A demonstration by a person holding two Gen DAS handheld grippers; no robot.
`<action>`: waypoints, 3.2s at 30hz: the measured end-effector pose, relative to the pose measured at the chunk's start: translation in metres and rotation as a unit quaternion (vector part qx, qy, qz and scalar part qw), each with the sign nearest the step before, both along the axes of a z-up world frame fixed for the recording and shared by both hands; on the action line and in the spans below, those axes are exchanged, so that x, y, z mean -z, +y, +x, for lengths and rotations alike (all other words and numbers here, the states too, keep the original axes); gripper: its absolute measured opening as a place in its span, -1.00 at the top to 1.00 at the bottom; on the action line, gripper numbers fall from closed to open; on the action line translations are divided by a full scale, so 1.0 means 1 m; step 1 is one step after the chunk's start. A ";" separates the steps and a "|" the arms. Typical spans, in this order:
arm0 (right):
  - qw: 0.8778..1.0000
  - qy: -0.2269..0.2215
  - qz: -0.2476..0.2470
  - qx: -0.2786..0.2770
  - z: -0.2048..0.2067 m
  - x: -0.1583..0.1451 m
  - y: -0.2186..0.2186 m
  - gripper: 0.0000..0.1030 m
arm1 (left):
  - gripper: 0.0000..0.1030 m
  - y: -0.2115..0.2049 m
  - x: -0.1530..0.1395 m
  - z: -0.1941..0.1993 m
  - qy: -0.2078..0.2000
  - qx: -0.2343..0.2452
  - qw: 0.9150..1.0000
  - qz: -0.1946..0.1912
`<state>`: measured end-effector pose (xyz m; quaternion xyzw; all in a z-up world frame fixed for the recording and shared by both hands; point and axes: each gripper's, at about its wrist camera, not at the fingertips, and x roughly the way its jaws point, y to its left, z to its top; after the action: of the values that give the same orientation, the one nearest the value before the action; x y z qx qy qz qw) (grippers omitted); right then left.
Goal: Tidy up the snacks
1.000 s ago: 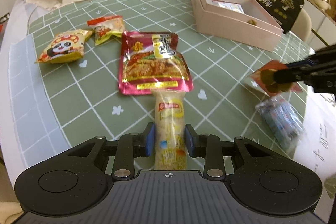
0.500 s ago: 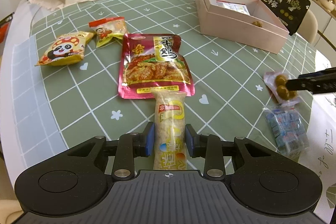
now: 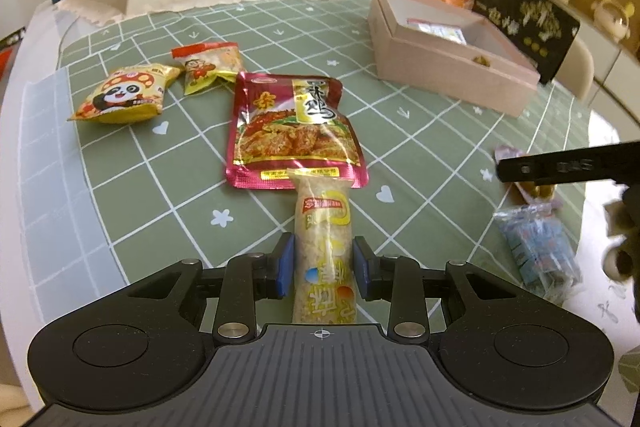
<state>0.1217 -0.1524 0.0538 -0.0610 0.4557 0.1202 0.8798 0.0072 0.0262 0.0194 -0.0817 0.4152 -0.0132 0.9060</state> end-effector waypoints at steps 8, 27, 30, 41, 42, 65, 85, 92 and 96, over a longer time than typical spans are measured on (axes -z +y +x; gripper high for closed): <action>0.998 -0.017 0.050 -0.027 -0.086 -0.039 -0.005 -0.50 | 0.34 0.005 0.003 -0.026 -0.013 -0.046 0.994 -0.098; 0.987 -0.128 -0.060 -0.070 -0.184 -0.029 -0.136 -0.50 | 0.45 -0.066 -0.005 -0.093 -0.094 -0.039 0.994 0.029; 0.984 -0.138 -0.072 -0.084 -0.152 -0.039 -0.129 -0.50 | 0.45 -0.067 -0.004 -0.092 -0.096 -0.045 0.994 0.032; 0.995 0.071 0.046 -0.054 -0.063 -0.012 -0.032 -0.50 | 0.37 -0.059 -0.013 -0.049 0.014 0.022 0.999 0.029; 0.995 0.078 0.032 -0.046 -0.061 -0.008 -0.023 -0.50 | 0.36 -0.057 -0.009 -0.041 0.041 0.032 0.998 0.020; 0.988 0.008 0.038 -0.151 -0.055 -0.088 -0.073 -0.13 | 0.37 -0.071 -0.054 -0.016 -0.052 -0.005 0.997 -0.057; 0.984 -0.069 0.093 -0.134 0.009 -0.122 -0.133 -0.13 | 0.37 -0.077 -0.111 0.094 -0.121 -0.025 0.984 -0.125; 0.985 -0.118 0.060 -0.110 0.130 -0.136 -0.078 -0.27 | 0.42 -0.065 -0.021 -0.033 -0.037 -0.054 0.982 -0.178; 0.985 -0.106 0.036 -0.128 0.139 -0.121 -0.052 -0.27 | 0.42 -0.072 -0.005 -0.080 -0.044 -0.014 0.992 -0.117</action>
<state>0.2610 -0.2046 0.1751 -0.0991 0.3440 0.2415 0.9019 -0.0726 -0.0461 0.0241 -0.1928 0.3692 -0.0523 0.9076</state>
